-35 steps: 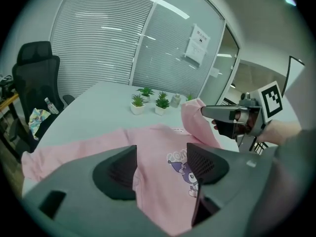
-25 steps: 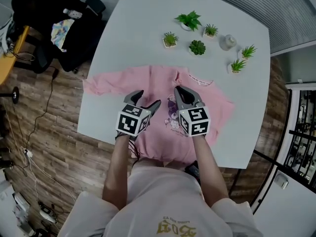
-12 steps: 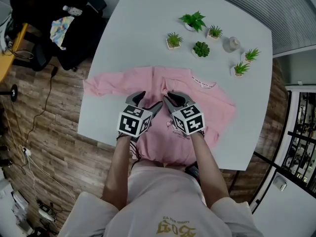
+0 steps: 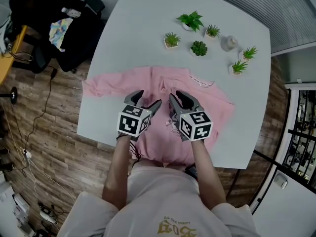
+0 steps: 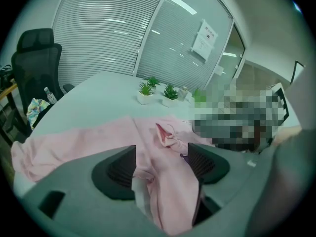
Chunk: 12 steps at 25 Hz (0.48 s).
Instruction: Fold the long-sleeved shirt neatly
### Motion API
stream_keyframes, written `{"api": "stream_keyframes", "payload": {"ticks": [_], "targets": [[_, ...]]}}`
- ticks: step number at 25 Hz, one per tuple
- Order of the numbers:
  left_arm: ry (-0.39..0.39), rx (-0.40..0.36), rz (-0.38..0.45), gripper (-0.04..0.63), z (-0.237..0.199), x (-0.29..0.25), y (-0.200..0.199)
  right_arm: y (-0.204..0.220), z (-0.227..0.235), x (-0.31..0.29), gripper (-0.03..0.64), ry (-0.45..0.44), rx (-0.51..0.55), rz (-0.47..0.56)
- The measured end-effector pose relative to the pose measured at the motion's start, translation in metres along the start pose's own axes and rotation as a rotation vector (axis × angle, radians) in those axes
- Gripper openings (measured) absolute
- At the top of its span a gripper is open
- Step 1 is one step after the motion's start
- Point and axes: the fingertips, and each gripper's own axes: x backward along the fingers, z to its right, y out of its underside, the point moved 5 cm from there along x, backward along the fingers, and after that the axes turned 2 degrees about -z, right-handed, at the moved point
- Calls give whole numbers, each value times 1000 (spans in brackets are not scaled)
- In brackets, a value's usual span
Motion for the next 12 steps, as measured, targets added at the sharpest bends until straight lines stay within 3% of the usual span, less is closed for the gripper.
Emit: {"api": "stream_keyframes", "payload": {"ticks": [6, 12], "targets": [[-8, -7, 29, 339, 12, 1, -6, -1, 8, 34, 121, 58, -9, 44], [-24, 32, 62, 339, 37, 0, -4, -1, 11, 66, 124, 35, 12, 81]]}}
